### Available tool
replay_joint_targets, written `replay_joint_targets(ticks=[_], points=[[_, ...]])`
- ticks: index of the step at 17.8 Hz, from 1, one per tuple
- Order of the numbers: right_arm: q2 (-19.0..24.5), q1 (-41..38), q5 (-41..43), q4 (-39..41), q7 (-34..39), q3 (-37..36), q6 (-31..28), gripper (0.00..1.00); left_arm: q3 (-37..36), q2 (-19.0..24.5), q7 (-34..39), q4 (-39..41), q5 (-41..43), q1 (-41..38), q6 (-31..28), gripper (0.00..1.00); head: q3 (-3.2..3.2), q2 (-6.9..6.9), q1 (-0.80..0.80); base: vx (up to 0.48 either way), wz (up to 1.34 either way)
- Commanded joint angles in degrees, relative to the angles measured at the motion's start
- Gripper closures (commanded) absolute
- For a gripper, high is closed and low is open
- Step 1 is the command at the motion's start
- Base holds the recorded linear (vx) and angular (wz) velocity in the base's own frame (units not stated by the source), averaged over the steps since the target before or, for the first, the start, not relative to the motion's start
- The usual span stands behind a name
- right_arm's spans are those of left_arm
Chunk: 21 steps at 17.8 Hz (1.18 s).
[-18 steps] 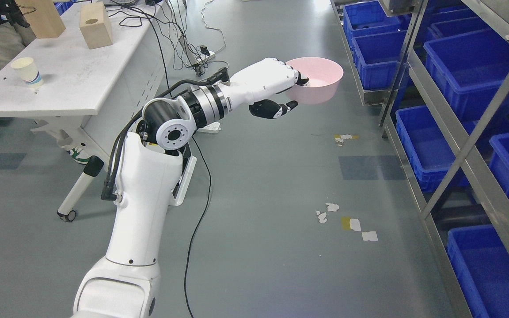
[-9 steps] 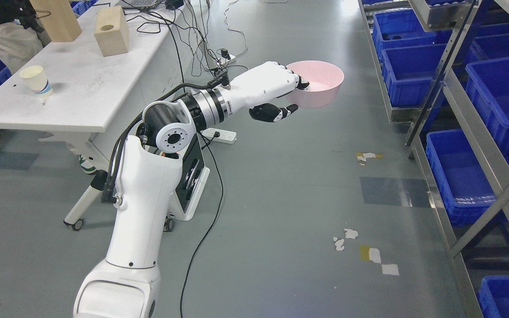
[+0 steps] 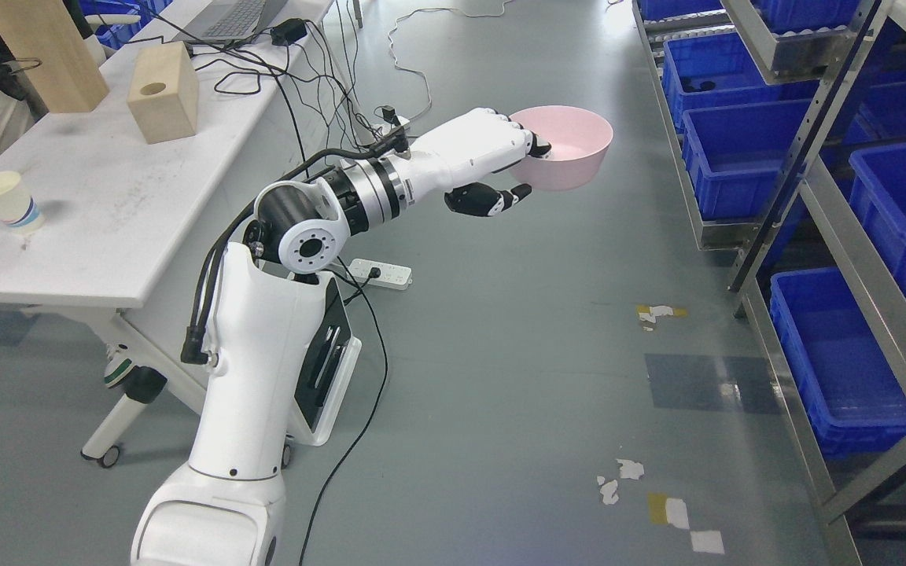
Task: Stack pink IKEA bowl on shelf middle layer
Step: 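Hold the pink bowl raised in the left hand while the robot drives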
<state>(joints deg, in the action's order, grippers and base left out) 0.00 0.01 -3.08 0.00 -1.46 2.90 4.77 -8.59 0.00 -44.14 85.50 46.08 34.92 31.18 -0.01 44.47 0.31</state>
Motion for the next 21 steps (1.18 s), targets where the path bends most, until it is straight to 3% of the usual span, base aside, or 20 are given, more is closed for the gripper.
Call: replay_joint_targets(ticks=[1, 5, 16, 21], points=[[-1.0, -1.3, 0.0, 1.0, 0.0, 0.0, 0.0, 0.0, -1.9, 1.0, -0.1, 0.2, -0.1, -0.1, -0.1, 0.96, 0.0, 0.0, 0.0, 0.36, -0.01], [-1.0, -1.3, 0.0, 1.0, 0.0, 0.0, 0.0, 0.0, -5.3, 1.0, 0.0, 0.4, -0.7, -0.1, 3.4, 0.96, 0.0, 0.0, 0.0, 0.302, -0.01], [-1.0, -1.3, 0.0, 1.0, 0.0, 0.0, 0.0, 0.0, -7.6, 1.0, 1.1, 0.2, -3.0, 0.0, 3.2, 0.96, 0.0, 0.0, 0.0, 0.221, -0.15], [-1.0, -1.3, 0.0, 1.0, 0.0, 0.0, 0.0, 0.0, -14.2, 1.0, 1.1, -0.3, -6.7, -0.1, 3.1, 0.96, 0.0, 0.0, 0.0, 0.124, -0.66]])
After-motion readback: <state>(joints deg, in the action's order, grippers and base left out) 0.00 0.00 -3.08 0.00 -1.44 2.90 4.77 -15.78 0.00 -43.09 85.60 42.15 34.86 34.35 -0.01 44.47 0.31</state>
